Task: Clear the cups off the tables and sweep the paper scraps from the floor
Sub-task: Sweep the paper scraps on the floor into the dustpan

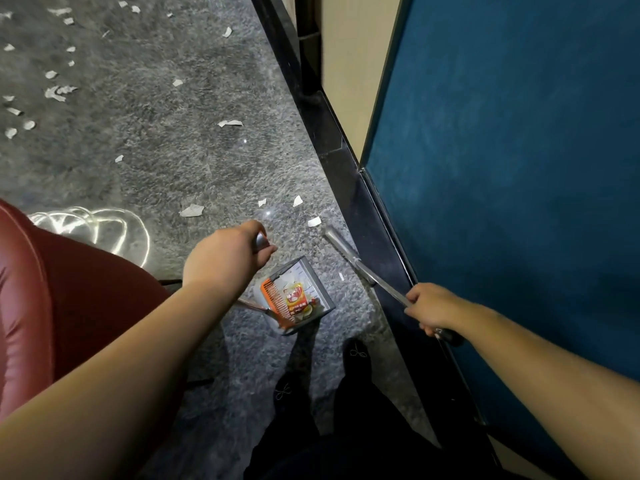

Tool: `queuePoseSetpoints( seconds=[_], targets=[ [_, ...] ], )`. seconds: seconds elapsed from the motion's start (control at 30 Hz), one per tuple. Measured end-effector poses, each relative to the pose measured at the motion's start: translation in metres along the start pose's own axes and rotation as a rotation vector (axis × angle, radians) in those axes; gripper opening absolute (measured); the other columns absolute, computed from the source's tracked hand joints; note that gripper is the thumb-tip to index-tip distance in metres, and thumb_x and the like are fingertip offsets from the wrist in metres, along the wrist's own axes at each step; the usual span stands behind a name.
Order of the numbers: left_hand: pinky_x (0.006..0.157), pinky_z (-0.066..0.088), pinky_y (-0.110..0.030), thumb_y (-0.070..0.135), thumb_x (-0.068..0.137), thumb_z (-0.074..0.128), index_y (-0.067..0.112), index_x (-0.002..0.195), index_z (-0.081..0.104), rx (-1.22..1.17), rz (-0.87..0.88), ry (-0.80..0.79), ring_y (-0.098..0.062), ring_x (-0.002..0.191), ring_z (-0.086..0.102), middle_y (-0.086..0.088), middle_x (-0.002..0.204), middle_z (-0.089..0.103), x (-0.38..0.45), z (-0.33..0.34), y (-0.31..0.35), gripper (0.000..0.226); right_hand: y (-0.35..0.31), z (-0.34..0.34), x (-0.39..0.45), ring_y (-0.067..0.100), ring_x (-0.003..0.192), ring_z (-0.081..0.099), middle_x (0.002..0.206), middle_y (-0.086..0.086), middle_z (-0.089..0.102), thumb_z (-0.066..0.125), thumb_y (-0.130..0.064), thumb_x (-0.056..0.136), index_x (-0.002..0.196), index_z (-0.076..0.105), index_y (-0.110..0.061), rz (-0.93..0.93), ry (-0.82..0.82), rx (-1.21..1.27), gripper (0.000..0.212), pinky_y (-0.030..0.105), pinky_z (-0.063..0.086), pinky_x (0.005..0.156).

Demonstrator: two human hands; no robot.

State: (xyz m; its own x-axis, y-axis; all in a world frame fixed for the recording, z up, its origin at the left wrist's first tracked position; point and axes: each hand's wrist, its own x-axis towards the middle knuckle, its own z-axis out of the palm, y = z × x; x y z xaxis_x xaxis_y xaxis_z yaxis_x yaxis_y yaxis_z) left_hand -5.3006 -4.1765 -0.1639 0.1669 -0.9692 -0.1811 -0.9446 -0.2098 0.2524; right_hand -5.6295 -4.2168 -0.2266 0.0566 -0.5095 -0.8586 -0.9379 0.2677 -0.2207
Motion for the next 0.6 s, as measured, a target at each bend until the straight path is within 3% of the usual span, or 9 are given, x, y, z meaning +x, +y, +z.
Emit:
queuePoseSetpoints(
  seconds=[0.07, 0.2, 0.3, 0.4, 0.6],
  targets=[
    [0.062, 0.049, -0.035, 0.049, 0.089, 0.063, 0.023, 0.103, 0.060, 0.007, 0.002, -0.004, -0.035, 0.082, 0.066, -0.011, 0.088, 0.070, 0.004, 0.000, 0.002, 0.029, -0.005, 0.001, 0.004, 0.021, 0.052, 0.060, 0.075, 0.019, 0.071, 0.051, -0.013, 0.093, 0.115, 0.059, -0.004, -0.012, -0.064, -0.048, 0.025, 0.029, 0.050, 0.056],
    [0.056, 0.040, -0.031, 0.048, 0.088, 0.064, 0.022, 0.102, 0.060, 0.034, 0.009, 0.030, -0.034, 0.078, 0.066, -0.011, 0.085, 0.069, 0.007, 0.003, 0.007, 0.029, -0.013, 0.004, 0.004, 0.014, 0.045, 0.055, 0.065, 0.009, 0.061, 0.051, -0.014, 0.095, 0.122, 0.054, -0.008, -0.077, -0.167, -0.067, 0.028, 0.020, 0.042, 0.042],
    [0.056, 0.045, -0.033, 0.049, 0.089, 0.062, 0.023, 0.102, 0.060, 0.051, 0.001, 0.034, -0.035, 0.077, 0.066, -0.010, 0.085, 0.070, 0.007, 0.006, 0.011, 0.029, -0.016, 0.000, 0.001, 0.012, 0.041, 0.049, 0.060, 0.007, 0.054, 0.052, -0.013, 0.096, 0.123, 0.055, -0.007, -0.104, -0.211, 0.034, 0.028, 0.016, 0.037, 0.034],
    [0.059, 0.052, -0.036, 0.049, 0.089, 0.061, 0.024, 0.103, 0.058, 0.053, -0.012, 0.009, -0.032, 0.077, 0.066, -0.006, 0.087, 0.071, 0.005, 0.004, 0.010, 0.028, -0.015, -0.010, -0.003, 0.010, 0.034, 0.044, 0.057, 0.007, 0.051, 0.053, -0.011, 0.096, 0.122, 0.056, -0.008, -0.119, -0.224, 0.128, 0.027, 0.017, 0.035, 0.033],
    [0.065, 0.053, -0.039, 0.047, 0.088, 0.064, 0.022, 0.104, 0.058, -0.018, -0.103, 0.018, -0.033, 0.080, 0.066, -0.007, 0.088, 0.071, -0.011, -0.004, 0.005, 0.030, -0.012, -0.031, -0.005, 0.009, 0.031, 0.046, 0.054, 0.006, 0.052, 0.054, -0.013, 0.095, 0.120, 0.056, -0.012, -0.187, -0.212, 0.063, 0.025, 0.018, 0.037, 0.034]
  ],
)
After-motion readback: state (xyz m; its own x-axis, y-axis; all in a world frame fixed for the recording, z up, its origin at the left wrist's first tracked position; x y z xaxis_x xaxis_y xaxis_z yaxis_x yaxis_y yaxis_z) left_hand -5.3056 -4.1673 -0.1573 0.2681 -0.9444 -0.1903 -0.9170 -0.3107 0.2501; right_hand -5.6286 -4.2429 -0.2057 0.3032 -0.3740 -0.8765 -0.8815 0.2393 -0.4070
